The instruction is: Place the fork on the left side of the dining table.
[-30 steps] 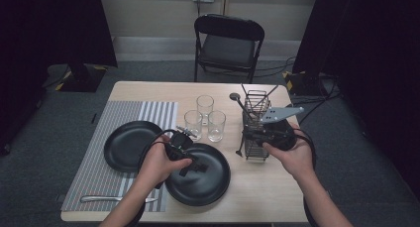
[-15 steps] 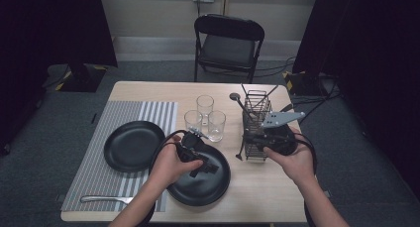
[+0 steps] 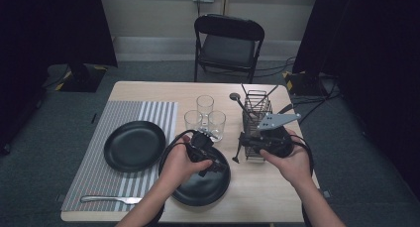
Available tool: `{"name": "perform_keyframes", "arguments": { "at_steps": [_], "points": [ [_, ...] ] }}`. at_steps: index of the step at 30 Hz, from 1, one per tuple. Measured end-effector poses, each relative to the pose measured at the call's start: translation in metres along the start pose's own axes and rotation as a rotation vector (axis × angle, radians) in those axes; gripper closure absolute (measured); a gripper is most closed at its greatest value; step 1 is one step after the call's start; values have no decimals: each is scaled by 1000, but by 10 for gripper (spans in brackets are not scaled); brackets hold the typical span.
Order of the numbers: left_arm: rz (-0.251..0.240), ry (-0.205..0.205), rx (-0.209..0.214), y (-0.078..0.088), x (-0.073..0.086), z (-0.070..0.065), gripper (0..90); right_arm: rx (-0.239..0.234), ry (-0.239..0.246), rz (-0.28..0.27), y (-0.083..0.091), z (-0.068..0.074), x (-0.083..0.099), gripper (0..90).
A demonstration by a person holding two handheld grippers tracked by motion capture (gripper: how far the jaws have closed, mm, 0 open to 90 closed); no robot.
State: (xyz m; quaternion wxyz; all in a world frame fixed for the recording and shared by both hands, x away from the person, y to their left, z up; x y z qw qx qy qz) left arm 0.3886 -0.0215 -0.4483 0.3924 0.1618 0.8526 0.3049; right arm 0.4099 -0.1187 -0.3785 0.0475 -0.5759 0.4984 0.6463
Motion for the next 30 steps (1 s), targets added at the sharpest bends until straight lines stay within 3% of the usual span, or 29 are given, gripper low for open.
{"name": "perform_keyframes", "arguments": {
  "at_steps": [10, 30],
  "points": [
    [-21, -19, 7, -5, -13, -11, 490, -16, 3, 6, -1, 5, 0, 876],
    [-43, -83, -41, -1, -25, -14, 582, -35, 9, 15, -4, 15, -7, 875]
  ]
}}
Point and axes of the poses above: each handheld gripper's, and its own axes: y roughly backward along the jaws, x roughly out of its underside, z roughly to its left, the point moved 10 cm from there along -y, roughly forward along the jaws, and after that the axes turned 13 degrees about x, right-handed, at the moved point
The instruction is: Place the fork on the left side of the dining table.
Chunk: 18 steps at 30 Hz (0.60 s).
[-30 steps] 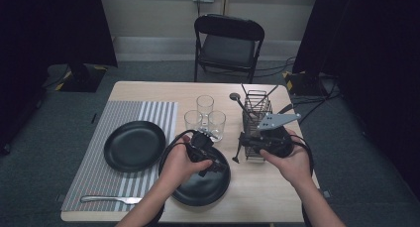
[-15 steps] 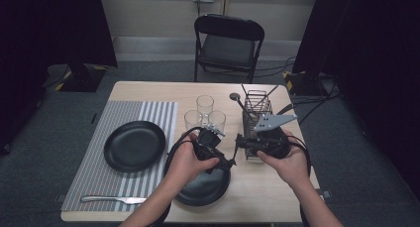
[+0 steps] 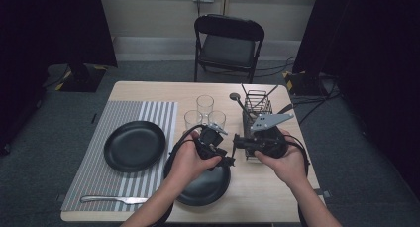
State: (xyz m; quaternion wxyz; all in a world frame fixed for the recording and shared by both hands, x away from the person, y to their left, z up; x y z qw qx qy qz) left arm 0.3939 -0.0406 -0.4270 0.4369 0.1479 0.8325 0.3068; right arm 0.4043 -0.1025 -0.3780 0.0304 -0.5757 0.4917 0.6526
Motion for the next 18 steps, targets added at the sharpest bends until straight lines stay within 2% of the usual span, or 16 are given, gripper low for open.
{"name": "perform_keyframes", "arguments": {
  "at_steps": [8, 16, 18],
  "points": [
    [6, -27, -16, 2, -2, 1, 649, -5, 7, 1, -2, 4, -3, 876],
    [-22, -45, -22, 2, -9, 2, 685, -9, 3, 7, -4, 5, -3, 875],
    [-27, -53, -35, 1, -11, 3, 701, -12, 2, 6, -5, 6, -4, 876]
  ]
}}
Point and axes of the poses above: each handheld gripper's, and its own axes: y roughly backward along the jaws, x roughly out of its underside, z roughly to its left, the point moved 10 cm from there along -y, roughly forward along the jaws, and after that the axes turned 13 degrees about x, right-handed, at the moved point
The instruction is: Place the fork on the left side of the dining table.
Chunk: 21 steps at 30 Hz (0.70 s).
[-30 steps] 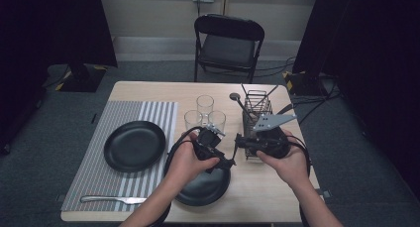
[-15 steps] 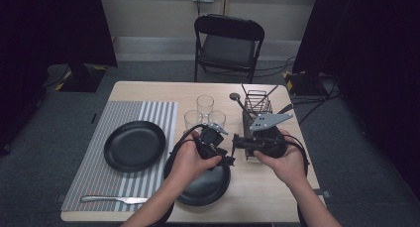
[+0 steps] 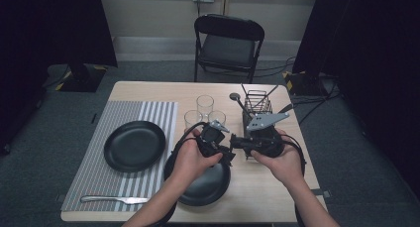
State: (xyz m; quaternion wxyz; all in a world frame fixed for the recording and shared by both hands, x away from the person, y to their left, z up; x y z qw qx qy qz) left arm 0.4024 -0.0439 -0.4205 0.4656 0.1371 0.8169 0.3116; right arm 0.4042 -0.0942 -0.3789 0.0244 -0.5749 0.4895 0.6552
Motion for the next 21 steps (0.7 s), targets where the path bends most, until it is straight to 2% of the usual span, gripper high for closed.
{"name": "perform_keyframes", "arguments": {
  "at_steps": [5, 8, 11, 21],
  "points": [
    [-9, -10, -15, 1, -3, 2, 720, -1, -3, 0, 0, 1, -1, 876],
    [-9, -21, -7, 0, -5, 0, 742, -6, -7, 2, 0, 2, -2, 875],
    [-34, -16, -7, -1, -7, 2, 765, -17, -13, 4, -2, 3, -2, 875],
    [-16, -24, 12, 0, -5, -1, 823, -36, -36, 2, -5, 6, -5, 866]
  ]
}}
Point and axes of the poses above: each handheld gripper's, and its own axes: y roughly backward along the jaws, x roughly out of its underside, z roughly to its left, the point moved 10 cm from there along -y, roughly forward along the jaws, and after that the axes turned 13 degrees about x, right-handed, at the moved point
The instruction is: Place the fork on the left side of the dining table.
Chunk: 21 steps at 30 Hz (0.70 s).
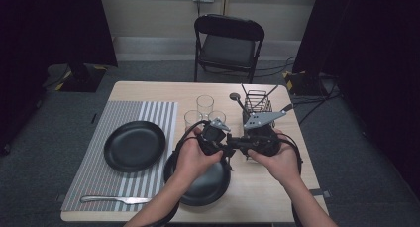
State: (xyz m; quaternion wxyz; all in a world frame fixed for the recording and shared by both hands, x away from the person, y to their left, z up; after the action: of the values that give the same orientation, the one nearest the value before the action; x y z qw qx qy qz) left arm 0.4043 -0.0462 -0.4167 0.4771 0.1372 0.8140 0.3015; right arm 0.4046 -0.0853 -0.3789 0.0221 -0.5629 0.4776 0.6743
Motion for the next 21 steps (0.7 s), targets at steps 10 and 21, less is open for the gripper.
{"name": "perform_keyframes", "arguments": {
  "at_steps": [10, 21],
  "points": [
    [18, 39, 24, 1, 5, -1, 837, -13, -13, -9, -2, 2, 1, 826],
    [16, 59, 17, 6, 6, 4, 843, -7, -33, -63, 9, -6, 1, 665]
  ]
}}
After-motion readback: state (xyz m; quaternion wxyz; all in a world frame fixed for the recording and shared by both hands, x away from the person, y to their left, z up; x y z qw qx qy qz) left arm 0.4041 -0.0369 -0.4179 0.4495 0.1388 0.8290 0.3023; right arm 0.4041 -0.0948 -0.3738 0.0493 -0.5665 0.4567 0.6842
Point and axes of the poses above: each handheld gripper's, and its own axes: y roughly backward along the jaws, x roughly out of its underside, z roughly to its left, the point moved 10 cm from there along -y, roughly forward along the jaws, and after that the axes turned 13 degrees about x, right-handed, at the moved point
